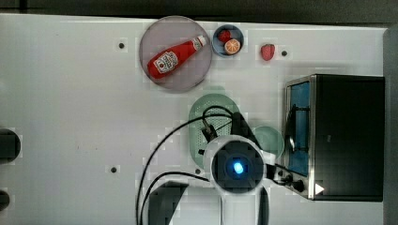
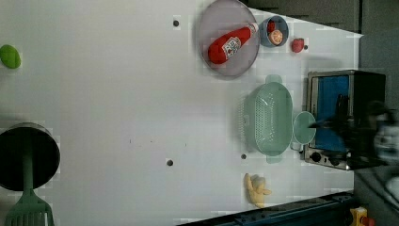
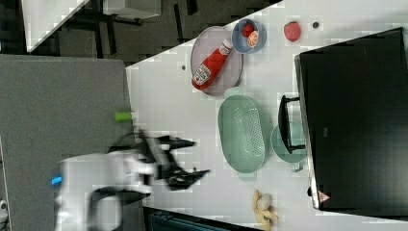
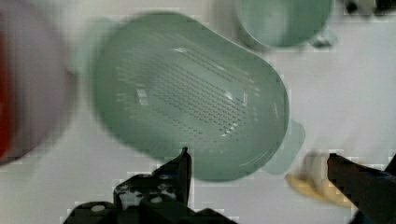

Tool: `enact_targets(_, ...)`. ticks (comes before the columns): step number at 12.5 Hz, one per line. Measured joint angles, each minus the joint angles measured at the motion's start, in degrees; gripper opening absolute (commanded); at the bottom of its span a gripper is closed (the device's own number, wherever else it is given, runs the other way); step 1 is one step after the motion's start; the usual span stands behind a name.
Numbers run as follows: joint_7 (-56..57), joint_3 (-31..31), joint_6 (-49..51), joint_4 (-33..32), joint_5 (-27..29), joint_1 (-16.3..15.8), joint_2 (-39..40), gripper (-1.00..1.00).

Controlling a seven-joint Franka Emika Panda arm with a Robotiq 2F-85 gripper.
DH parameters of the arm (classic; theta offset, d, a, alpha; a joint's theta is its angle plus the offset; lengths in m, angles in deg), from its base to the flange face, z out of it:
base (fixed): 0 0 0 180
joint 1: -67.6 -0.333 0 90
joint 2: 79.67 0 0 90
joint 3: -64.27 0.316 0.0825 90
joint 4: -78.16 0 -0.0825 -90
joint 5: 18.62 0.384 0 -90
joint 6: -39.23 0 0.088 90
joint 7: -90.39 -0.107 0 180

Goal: Drag strainer right to left.

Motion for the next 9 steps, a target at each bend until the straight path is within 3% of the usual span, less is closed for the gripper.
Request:
enact_targets(6, -16.6, -0.3, -17.5, -0.3, -0.6, 0.8, 16.5, 1.0)
enact_targets(9, -19.0, 0.8, -26.0, 2.0, -1.6, -0.2, 24.9, 1.0)
